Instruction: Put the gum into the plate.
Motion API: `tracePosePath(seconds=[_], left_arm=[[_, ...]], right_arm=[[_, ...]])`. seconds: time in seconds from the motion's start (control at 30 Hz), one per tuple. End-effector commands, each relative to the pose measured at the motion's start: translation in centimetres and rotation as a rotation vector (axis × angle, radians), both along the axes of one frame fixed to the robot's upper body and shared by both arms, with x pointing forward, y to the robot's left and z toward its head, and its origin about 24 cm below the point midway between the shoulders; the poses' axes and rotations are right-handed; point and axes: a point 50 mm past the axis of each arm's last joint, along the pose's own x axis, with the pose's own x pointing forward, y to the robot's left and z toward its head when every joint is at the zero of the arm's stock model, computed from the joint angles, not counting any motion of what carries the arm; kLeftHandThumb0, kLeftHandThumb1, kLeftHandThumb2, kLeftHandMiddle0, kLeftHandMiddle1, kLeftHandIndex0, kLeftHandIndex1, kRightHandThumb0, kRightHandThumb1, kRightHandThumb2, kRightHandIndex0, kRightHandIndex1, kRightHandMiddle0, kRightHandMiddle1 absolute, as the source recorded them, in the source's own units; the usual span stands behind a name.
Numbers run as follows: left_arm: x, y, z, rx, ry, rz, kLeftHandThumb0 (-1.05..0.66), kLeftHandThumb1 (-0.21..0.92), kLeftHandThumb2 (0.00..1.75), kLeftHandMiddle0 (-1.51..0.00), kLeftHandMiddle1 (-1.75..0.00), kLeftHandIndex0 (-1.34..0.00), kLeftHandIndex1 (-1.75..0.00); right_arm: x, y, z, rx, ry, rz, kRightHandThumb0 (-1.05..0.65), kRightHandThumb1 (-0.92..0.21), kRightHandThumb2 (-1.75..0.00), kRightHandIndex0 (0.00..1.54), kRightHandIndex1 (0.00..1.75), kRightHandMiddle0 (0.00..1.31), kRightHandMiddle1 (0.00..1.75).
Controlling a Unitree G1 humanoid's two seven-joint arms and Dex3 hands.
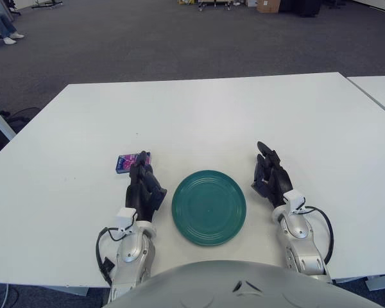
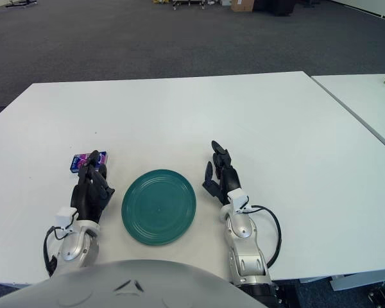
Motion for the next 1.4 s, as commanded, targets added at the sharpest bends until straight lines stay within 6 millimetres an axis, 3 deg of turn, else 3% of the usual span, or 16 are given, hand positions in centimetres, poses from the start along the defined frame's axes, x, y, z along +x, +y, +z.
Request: tracePosePath(seconds=[0.0,0.2,0.5,0.7,0.8,0.9,1.2,1.37], left_arm=[[0.5,0.0,1.4,-0.020,-0.040,0.022,-0.85,0.92,0.96,-0.28,-0.02,0.00,-0.57],[0.9,0.6,2.7,-0.036,-0.081,0.038,-0.83,0.92,0.91,-0.34,-0.02,-0.01,-0.74],[1.5,1.1,4.2,0.043,-0.129,0.000,-0.80,0.92,0.81,-0.40,-0.04,-0.06,-0.81],[2.6,3.1,5.6,0.340,-0.136,-0.055,-0.76,0.92,0.76,-0.40,-0.03,-0.05,-0.82],[3.6,5.9,5.4,0.604,-0.094,-0.078,-0.77,0.92,0.75,-0.39,-0.02,-0.04,-0.82],[3.9,7.0,5.5,0.817,-0.065,-0.135,-0.79,0.92,0.73,-0.38,-0.01,-0.03,-0.82],[6.0,9.7,4.3,1.184,0.020,-0.376,-0.89,0.92,0.65,-0.35,0.00,0.00,-0.83],[7.3,10.4,3.6,1.328,0.029,-0.501,-0.95,0.92,0.61,-0.33,0.00,0.00,-0.81]], right_arm=[[-0.7,-0.1,-1.6,0.002,0.105,0.000,-0.58,-0.92,-1.00,0.10,0.00,0.00,0.27],[-0.7,0.0,-1.5,0.000,0.098,0.001,-0.59,-0.92,-1.01,0.11,0.00,0.00,0.27],[-0.4,-0.1,-1.7,-0.014,0.103,0.000,-0.60,-0.92,-1.00,0.11,0.00,0.00,0.27],[-0.3,-0.1,-1.7,-0.030,0.103,0.002,-0.62,-0.92,-0.99,0.11,0.00,0.00,0.27],[-0.3,-0.2,-1.7,-0.034,0.101,0.001,-0.62,-0.92,-0.99,0.11,0.00,0.00,0.27],[-0.2,-0.2,-1.6,-0.038,0.099,0.001,-0.62,-0.92,-0.99,0.12,0.00,0.00,0.28],[-0.2,-0.5,-1.6,-0.038,0.098,0.008,-0.63,-0.92,-0.99,0.13,0.01,0.00,0.32],[-0.3,-0.6,-1.6,-0.033,0.109,0.016,-0.64,-0.92,-0.99,0.14,0.01,0.00,0.32]])
